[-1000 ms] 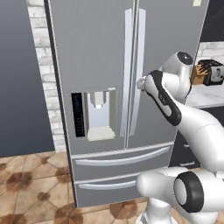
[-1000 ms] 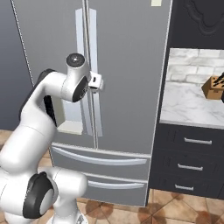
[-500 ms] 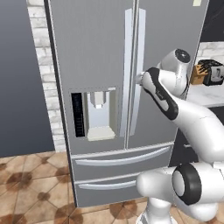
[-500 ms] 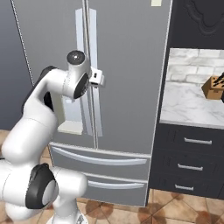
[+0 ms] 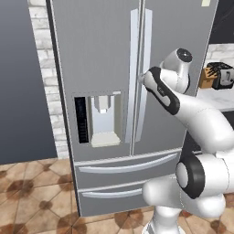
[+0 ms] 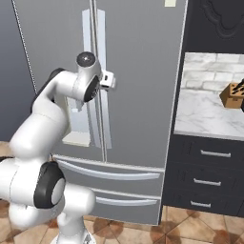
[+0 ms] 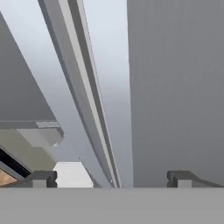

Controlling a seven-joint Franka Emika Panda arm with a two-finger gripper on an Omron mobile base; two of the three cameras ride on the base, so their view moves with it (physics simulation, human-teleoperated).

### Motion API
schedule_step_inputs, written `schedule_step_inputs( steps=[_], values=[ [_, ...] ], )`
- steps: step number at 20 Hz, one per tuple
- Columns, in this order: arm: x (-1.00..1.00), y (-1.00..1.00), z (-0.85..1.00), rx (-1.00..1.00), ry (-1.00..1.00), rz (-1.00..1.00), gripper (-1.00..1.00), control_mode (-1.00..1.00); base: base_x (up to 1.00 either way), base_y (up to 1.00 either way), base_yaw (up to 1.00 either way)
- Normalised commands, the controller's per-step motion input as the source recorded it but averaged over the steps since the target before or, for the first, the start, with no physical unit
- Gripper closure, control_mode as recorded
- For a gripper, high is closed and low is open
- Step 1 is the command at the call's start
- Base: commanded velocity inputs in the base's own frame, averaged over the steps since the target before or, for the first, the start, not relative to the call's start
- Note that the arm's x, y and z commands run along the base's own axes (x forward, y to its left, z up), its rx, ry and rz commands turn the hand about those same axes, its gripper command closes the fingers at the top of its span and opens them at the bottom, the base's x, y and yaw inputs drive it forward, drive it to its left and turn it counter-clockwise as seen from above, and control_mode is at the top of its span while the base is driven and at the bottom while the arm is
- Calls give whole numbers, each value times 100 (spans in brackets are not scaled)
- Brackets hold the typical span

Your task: Open the fridge, grab two sodas, and place both sodas inside the bowl with ice on the dining counter.

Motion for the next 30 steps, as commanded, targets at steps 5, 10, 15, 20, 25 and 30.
schedule_step_inputs(
  steps=[5, 10, 15, 20, 25, 30],
  values=[
    [30, 0, 0, -3, -2, -1, -100, -100, 0, 0, 0],
    [29, 0, 0, -6, 0, -2, -100, -100, 0, 0, 0],
    [32, 0, 0, -1, 0, 0, -100, -100, 0, 0, 0],
    [25, -12, 0, 0, -5, 0, -100, -100, 0, 0, 0],
    [23, -11, 0, 0, -5, 0, -100, -100, 0, 0, 0],
    [27, 0, 0, 0, -2, 0, -100, -100, 0, 0, 0]
  ],
)
